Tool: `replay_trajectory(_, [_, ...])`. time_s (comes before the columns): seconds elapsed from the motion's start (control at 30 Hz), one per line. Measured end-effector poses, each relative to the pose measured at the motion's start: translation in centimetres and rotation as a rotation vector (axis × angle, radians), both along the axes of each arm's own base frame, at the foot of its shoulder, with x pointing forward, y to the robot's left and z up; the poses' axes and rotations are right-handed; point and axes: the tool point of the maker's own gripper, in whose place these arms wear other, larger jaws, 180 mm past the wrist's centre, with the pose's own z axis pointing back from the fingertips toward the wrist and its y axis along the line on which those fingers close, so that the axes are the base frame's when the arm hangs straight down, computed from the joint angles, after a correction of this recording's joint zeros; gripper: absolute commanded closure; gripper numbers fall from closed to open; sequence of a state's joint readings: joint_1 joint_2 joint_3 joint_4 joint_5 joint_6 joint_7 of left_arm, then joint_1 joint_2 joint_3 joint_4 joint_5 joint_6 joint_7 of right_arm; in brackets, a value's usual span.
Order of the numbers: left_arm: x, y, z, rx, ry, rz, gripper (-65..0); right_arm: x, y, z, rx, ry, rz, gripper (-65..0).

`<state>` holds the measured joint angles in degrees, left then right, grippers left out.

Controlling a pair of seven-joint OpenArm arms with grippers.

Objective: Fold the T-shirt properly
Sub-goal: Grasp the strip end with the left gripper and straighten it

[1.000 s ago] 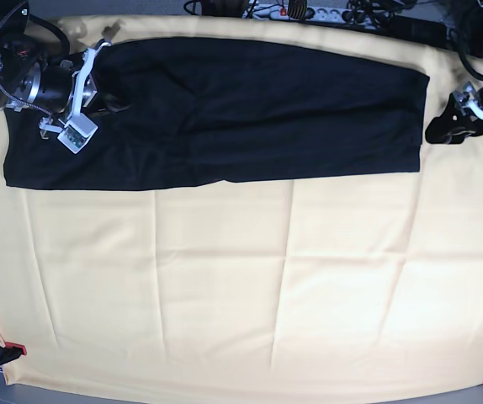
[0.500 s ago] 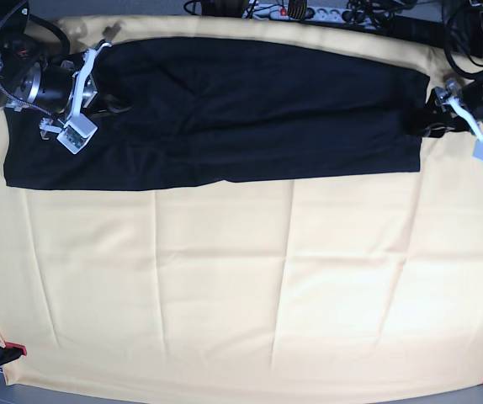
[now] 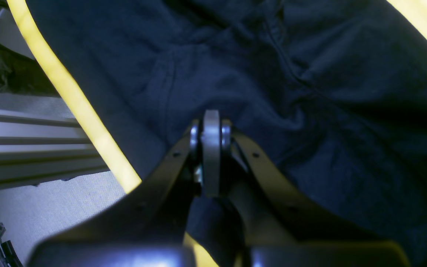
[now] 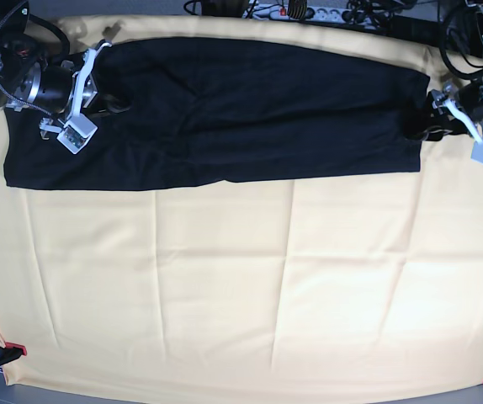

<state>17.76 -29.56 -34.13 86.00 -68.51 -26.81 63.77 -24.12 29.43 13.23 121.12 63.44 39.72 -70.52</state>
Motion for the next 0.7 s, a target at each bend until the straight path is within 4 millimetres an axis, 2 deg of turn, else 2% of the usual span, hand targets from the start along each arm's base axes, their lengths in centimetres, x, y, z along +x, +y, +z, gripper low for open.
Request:
replay_trajectory(0.17, [-0.2, -0.1, 0.0, -0.021, -0.001, 0.015, -39.0, 0.0, 0.0, 0.0, 0.0, 0.0, 0.0, 0.0])
replay_trajectory(0.37, [-0.7, -1.7, -0.4, -0.069, 0.02, -0.015, -39.0, 0.0, 0.0, 0.0, 0.001, 0.0, 0.0, 0.0])
replay_trajectory(0.53, [-1.0, -3.3, 0.0, -0.117, -0.007, -0.081, -39.0, 0.0, 0.0, 0.0, 0.001, 0.0, 0.0, 0.0])
replay_trajectory(0.7, [-1.0, -3.6, 0.3, -0.14, -0.011, -0.081, -39.0, 0.0, 0.0, 0.0, 0.001, 0.0, 0.0, 0.0])
